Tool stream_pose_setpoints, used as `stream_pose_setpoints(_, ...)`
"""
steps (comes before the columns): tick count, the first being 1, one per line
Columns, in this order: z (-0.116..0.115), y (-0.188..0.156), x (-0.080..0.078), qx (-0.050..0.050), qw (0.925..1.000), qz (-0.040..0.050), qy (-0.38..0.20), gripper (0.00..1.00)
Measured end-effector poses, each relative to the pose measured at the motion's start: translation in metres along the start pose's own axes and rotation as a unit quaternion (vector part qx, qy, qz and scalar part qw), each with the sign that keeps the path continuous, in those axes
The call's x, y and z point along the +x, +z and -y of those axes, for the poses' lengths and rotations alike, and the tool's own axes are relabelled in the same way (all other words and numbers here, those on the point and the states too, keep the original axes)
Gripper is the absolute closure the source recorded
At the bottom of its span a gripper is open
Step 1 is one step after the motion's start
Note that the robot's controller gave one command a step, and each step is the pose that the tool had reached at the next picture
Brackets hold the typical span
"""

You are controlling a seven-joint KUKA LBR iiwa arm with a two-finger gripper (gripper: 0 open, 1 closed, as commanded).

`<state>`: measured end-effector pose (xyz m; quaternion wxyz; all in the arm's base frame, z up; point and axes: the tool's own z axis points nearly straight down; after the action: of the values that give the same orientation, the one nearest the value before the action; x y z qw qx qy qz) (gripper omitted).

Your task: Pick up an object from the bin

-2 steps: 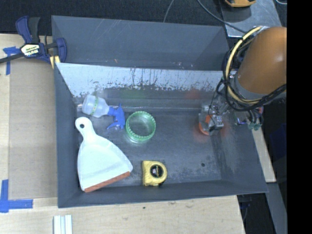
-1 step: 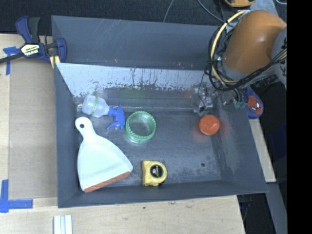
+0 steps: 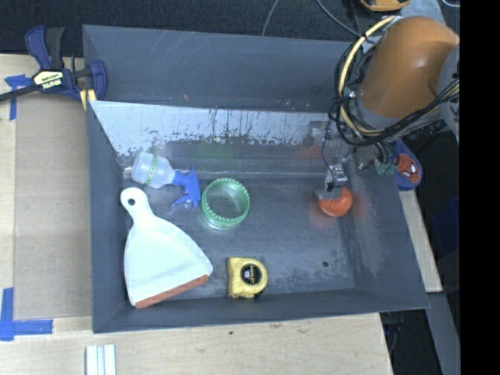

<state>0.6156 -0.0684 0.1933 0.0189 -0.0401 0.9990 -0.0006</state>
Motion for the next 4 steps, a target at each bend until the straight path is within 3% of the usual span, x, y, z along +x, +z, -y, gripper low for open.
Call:
stream_pose_setpoints(1,-0.014,-0.047,0.029,0.000,1.0000,0.0028,0.005,0.00)
stream_pose_setpoints(2,-0.012,-0.065,-0.001,0.001,1.0000,0.0078,0.004,0.00)
stream_pose_setpoints(3,-0.046,-0.020,0.012,0.001,0.9972,0.0080,-0.074,0.00)
stream_pose_setpoints(4,-0.082,-0.049,0.039,0.001,0.9955,0.0097,-0.094,0.00)
